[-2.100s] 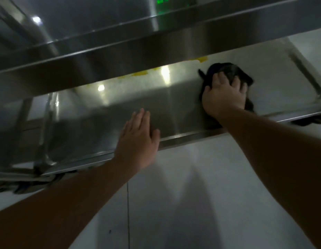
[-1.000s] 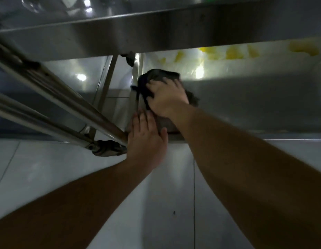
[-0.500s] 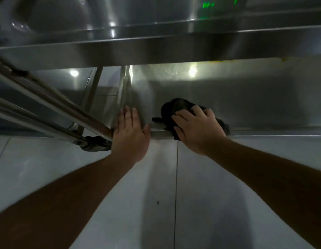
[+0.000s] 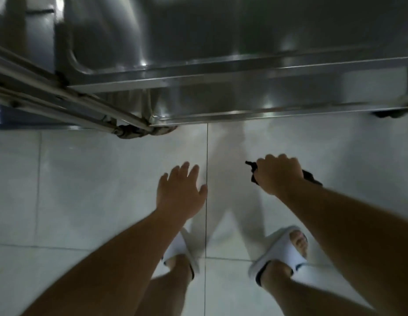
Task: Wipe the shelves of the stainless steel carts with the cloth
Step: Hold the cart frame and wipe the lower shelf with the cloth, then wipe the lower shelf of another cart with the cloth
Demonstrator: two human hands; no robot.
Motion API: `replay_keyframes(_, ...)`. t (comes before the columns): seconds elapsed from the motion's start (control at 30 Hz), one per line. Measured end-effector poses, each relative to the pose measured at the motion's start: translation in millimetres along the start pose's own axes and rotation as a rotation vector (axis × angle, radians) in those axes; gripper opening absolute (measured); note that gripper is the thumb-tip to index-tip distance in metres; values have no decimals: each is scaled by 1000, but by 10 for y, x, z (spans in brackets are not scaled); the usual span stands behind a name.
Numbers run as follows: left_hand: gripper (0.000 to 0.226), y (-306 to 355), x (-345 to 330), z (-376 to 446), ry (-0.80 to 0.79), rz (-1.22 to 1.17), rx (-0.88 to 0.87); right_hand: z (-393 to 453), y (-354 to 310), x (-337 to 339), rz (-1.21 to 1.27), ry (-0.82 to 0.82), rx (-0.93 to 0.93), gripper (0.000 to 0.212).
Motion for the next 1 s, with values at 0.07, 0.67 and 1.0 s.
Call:
replay_keyframes(0.07, 73, 106, 210, -436, -20, 26, -33, -521, 109, -37, 25, -65, -17, 23)
replay_keyframes(0.67, 57, 2139, 4165, -3024, 93, 27, -206, -4472, 2296, 2488, 404, -145, -356, 22)
replay_keyframes(1.0, 54, 3523, 6187, -3881, 257, 21, -454, -5483, 3613, 4044, 727, 221, -571, 28)
Point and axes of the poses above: each hand's wrist, its own z-axis towards the middle knuckle, its own x-axis out of the back of the hand, y = z × x, the point moved 9 cm from there along z, towards the middle knuckle, and after that the axes turned 10 degrees about z, right-handed, at the moved point
